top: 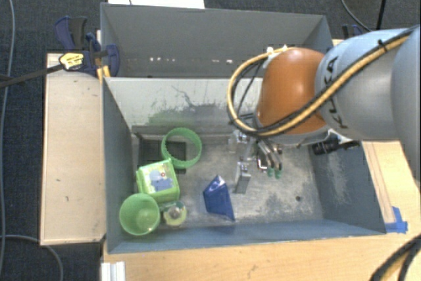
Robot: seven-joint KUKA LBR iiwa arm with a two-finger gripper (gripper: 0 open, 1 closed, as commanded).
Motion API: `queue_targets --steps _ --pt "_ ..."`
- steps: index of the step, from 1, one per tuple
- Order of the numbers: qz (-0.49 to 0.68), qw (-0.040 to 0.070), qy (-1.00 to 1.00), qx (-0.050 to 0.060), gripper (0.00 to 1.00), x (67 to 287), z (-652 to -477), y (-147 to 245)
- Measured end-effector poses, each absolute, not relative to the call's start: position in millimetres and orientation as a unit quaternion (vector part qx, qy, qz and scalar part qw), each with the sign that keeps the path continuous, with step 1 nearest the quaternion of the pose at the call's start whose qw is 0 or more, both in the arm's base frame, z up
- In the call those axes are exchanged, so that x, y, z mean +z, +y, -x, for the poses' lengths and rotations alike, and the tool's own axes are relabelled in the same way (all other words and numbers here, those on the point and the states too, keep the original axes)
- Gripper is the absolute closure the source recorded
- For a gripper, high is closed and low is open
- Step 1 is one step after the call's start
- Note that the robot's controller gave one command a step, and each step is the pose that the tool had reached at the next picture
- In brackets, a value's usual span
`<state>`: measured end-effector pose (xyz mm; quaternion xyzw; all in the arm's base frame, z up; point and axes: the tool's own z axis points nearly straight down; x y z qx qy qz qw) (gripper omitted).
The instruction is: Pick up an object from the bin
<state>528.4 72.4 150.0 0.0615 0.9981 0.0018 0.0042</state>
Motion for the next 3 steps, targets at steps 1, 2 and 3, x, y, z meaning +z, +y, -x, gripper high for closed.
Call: queue_targets --steps 1,2,3 --pt "-0.032 0.007 0.999 0.001 0.00 146.0 -532.4 74.3" --pt "0.091 -0.001 0.996 0.001 0.00 128.7 -523.1 81.4" --pt "0.049 0.012 0.999 0.001 0.00 131.0 -516.5 96.1"
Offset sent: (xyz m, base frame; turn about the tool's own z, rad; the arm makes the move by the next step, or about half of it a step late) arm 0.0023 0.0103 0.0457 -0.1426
